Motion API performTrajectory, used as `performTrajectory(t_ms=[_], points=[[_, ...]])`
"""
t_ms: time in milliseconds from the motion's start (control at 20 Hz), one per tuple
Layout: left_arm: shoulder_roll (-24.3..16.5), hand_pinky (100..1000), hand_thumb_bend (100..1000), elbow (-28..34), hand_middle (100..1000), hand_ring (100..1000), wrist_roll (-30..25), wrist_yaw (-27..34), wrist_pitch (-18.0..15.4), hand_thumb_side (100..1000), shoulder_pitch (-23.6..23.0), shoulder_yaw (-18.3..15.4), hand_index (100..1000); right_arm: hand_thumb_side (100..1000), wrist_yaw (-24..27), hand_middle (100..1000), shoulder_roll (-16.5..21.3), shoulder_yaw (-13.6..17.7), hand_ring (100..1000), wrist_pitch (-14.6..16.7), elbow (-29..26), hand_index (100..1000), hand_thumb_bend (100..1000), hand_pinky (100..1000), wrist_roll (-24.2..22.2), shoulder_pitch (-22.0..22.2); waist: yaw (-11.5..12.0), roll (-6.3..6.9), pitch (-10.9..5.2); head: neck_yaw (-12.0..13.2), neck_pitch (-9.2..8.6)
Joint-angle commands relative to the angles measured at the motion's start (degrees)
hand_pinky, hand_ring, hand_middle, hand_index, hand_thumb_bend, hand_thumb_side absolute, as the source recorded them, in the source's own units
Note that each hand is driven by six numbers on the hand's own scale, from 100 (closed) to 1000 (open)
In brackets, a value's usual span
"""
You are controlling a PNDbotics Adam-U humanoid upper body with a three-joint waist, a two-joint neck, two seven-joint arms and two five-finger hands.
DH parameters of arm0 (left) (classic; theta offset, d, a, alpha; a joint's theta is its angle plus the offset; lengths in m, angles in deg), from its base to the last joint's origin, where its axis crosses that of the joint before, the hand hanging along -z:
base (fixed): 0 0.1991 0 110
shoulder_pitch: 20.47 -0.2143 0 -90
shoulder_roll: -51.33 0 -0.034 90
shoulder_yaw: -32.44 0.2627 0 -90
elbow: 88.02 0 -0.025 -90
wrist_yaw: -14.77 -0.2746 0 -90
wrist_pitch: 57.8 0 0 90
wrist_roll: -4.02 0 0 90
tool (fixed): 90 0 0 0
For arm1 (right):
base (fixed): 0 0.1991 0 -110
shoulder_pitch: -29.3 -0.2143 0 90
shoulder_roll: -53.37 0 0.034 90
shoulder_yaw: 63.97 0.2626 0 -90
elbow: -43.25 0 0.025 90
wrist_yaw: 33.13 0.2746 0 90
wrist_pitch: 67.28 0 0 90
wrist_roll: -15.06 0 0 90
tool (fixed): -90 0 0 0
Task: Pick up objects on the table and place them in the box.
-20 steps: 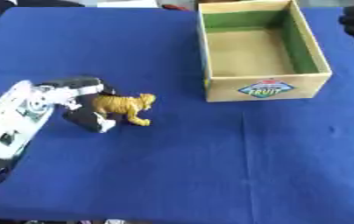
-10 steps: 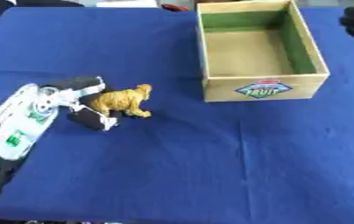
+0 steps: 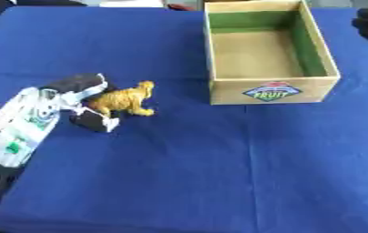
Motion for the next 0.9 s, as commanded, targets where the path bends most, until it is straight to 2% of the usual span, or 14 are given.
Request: performTrajectory(t_ms=[50, 250, 500, 700, 900], points=[[-2.66, 460, 100, 4.29, 507, 528, 0.52, -0.41, -0.79, 303, 0.62, -1.64, 628, 749, -0.35, 759, 0.57, 0.53, 825, 0.14, -1.15, 892, 100, 912, 0.19, -0.39, 0.15, 0.06, -0.98, -0.51, -0.6], [-3.92, 471, 100, 9.41, 540, 541, -0.41, -0.35, -0.42, 295, -0.04, -2.85, 620, 749, -0.34, 759, 0.5, 0.58, 825, 0.16, -1.15, 892, 100, 912, 0.24, -0.37, 0.27, 0.06, -1.11, -0.95, -0.97], [-4.44, 446, 100, 13.05, 508, 514, 0.32, -0.26, 0.78, 298, 1.01, -4.28, 582, 753, -0.28, 759, 0.41, 0.6, 824, 0.24, -1.15, 892, 100, 912, 0.31, -0.53, 0.04, 0.02, -1.2, -1.21, -1.3], [-4.24, 438, 100, 13.8, 498, 512, 3.01, -2.53, -0.16, 300, 5.27, -4.67, 570, 761, -0.17, 759, 0.54, 0.46, 823, 0.58, -1.15, 889, 100, 910, 0.23, -1.22, -1.03, 0.03, -1.14, -0.75, -1.57], [-1.92, 441, 100, 10.95, 498, 514, 5.55, -6.64, -1.95, 292, 10.19, -4.71, 568, 788, 0.49, 758, 0.49, -0.23, 822, 1.24, -1.15, 886, 100, 906, -0.4, -3.0, -3.96, 0.32, -1.21, 1.33, -1.78]])
